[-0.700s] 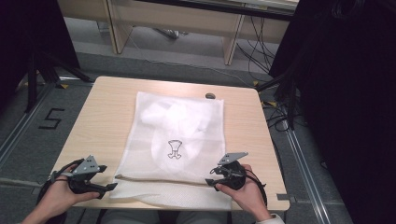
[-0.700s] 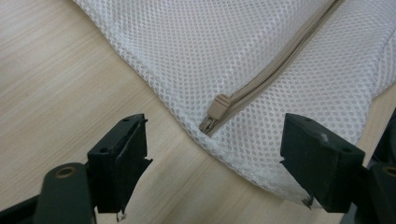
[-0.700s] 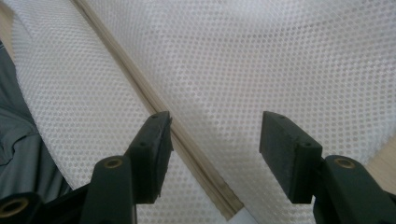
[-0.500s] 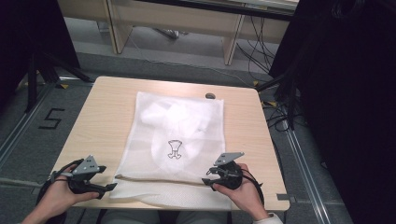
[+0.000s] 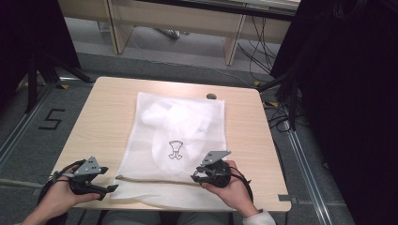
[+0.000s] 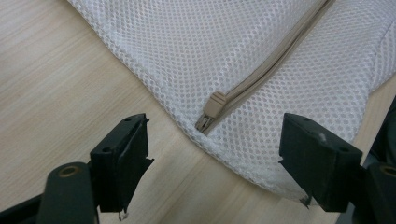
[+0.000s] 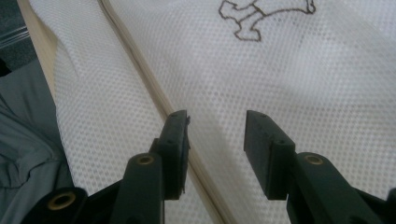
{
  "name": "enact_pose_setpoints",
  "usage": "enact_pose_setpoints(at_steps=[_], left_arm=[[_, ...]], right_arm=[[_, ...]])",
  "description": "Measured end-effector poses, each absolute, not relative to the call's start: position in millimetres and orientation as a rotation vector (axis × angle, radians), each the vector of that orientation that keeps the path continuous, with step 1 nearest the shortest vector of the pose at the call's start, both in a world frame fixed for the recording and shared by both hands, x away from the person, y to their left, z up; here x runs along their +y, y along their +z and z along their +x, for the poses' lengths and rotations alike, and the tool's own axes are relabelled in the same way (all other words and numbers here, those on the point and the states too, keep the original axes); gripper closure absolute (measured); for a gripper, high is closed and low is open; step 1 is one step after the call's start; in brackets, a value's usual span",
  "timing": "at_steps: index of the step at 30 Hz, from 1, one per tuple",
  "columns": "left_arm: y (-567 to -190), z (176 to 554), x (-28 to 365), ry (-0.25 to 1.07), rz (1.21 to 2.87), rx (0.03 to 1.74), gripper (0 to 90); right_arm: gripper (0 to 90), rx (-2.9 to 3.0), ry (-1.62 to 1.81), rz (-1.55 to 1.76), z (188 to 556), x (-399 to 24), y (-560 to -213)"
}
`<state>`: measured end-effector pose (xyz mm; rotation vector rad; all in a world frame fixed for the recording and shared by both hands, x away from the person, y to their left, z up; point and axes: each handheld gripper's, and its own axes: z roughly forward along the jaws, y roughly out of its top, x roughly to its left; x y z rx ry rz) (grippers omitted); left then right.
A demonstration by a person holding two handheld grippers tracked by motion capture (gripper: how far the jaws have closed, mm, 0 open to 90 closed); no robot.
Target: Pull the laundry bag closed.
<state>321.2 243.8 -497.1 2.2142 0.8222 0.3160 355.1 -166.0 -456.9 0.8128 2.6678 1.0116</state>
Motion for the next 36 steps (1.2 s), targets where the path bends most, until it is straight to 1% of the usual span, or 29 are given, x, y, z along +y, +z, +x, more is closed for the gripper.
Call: enact_pose_setpoints(at_steps=[5,6,10,20,36], left_arm=[[-496.9,321.3,244.1,0.311,2.214,0.816,23.6],[-497.6,320.2,243.4,0.296,2.200,0.844,23.6],[-498.1,319.9,243.7,0.296,2.202,0.847,23.6],[-497.7,320.8,244.2,0.298,2.215,0.819,23.2],[-498.3,320.2,243.8,0.289,2.207,0.823,23.1]], right_arm=[[60.6,2.703,1.006,0.765,359.7,-148.3,-457.2],[60.6,2.716,0.992,0.772,359.6,-145.3,-456.1],[60.8,2.716,1.018,0.711,359.9,-130.4,-454.8],[61.9,2.738,1.009,0.668,360.9,-114.3,-454.9],[63.7,2.766,1.034,0.578,362.9,-84.7,-456.1]])
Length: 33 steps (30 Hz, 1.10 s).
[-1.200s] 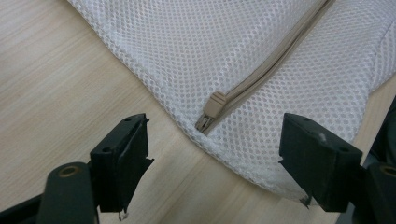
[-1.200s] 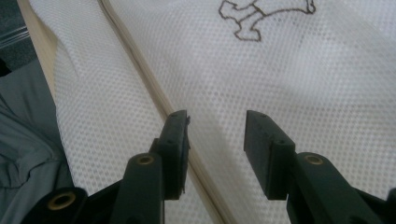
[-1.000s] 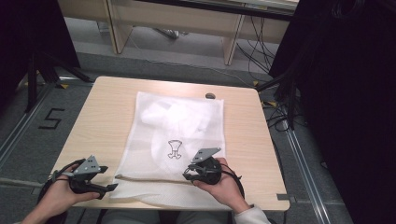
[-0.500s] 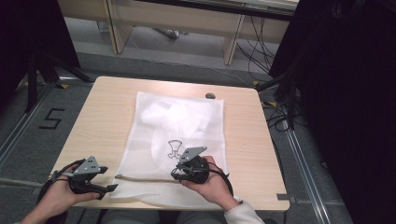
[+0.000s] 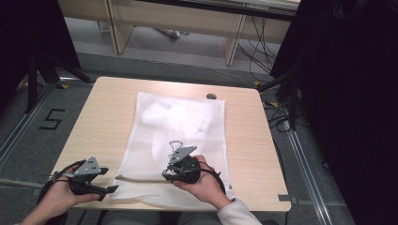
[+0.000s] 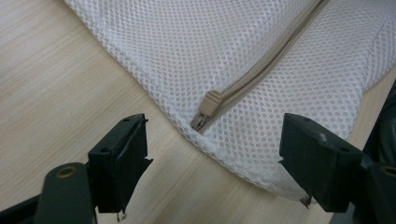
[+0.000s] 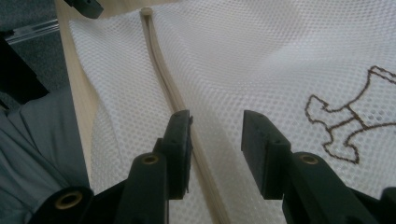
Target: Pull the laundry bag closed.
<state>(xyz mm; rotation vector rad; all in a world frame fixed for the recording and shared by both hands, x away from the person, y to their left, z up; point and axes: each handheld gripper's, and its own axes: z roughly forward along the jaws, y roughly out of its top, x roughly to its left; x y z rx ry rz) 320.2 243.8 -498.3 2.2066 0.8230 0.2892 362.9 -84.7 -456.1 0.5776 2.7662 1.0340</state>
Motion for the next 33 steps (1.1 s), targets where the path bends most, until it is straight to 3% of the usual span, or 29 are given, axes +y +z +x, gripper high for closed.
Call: enact_pose_setpoints(at_steps=[33], left_arm=[[-498.1,315.5,250.0,0.275,2.188,0.839,23.0]], right_arm=[[67.0,2.862,1.030,0.448,368.3,-20.9,-459.1]])
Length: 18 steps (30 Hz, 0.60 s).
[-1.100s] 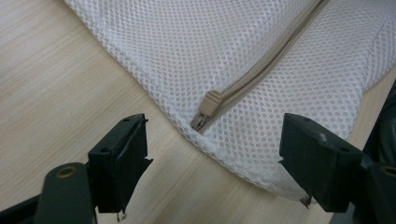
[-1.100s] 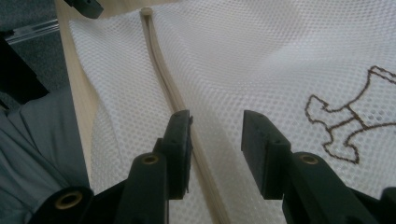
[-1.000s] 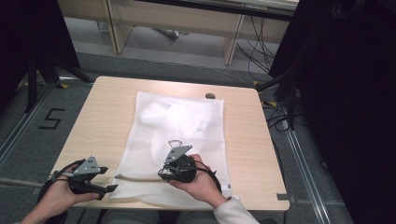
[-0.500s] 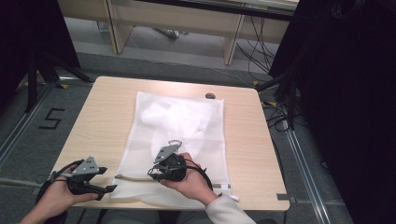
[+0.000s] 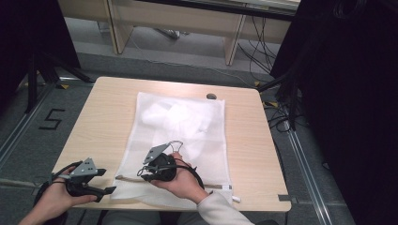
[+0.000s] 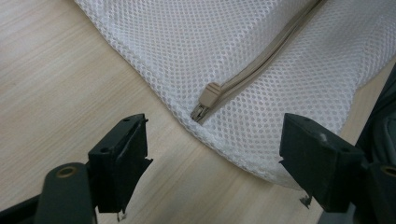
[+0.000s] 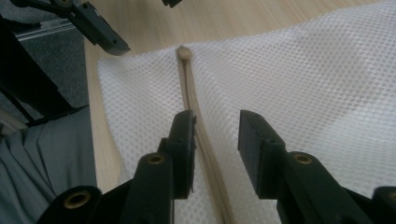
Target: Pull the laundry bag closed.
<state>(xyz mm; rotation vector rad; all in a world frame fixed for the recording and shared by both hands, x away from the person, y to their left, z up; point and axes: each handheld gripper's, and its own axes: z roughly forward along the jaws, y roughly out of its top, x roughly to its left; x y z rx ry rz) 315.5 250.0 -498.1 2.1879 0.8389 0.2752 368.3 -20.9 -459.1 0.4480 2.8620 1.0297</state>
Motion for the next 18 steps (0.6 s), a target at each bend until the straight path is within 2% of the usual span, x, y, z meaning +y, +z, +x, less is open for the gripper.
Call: enact_pose_setpoints(at_steps=[18], left_arm=[[-498.4,314.3,252.1,0.271,2.201,0.834,22.8]], right_arm=[[68.1,2.892,1.042,0.403,370.4,6.4,-463.3]])
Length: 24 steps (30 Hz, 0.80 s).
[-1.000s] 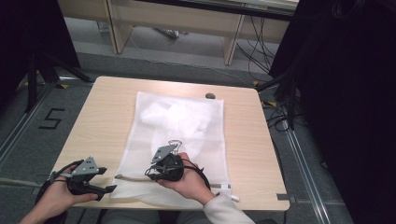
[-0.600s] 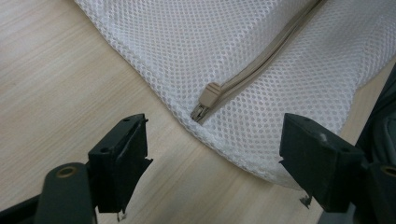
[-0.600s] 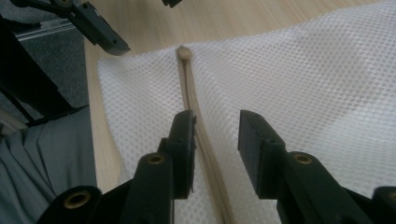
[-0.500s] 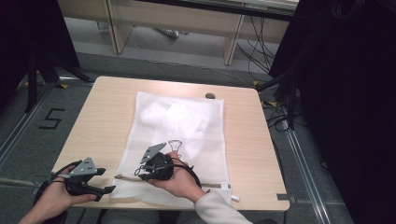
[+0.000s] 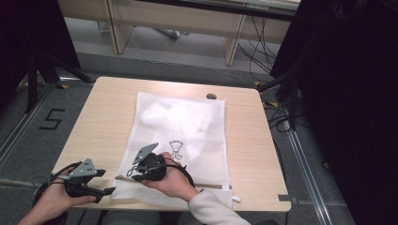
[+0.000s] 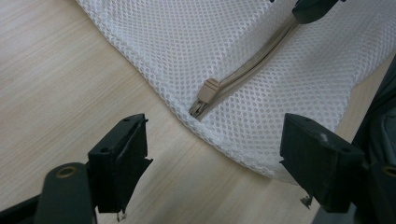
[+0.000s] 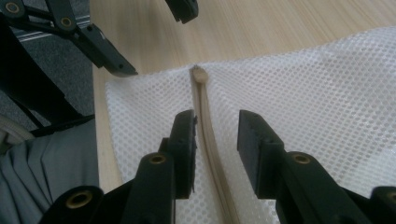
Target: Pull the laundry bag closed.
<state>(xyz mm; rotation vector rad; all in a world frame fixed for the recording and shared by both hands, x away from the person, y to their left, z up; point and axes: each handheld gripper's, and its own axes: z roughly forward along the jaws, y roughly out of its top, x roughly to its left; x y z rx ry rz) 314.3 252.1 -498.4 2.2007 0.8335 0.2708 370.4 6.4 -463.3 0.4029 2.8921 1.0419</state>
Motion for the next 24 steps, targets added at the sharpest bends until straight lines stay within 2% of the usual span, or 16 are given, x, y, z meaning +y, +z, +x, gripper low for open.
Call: enact_pose_setpoints(at_steps=[8,24], left_arm=[[-498.6,314.0,252.4,0.263,2.204,0.829,22.3],[-499.6,313.4,251.5,0.256,2.200,0.852,22.4]], right_arm=[[71.9,2.910,1.040,0.382,370.7,22.2,-464.9],[73.1,2.952,1.002,0.387,380.5,50.9,-481.8]])
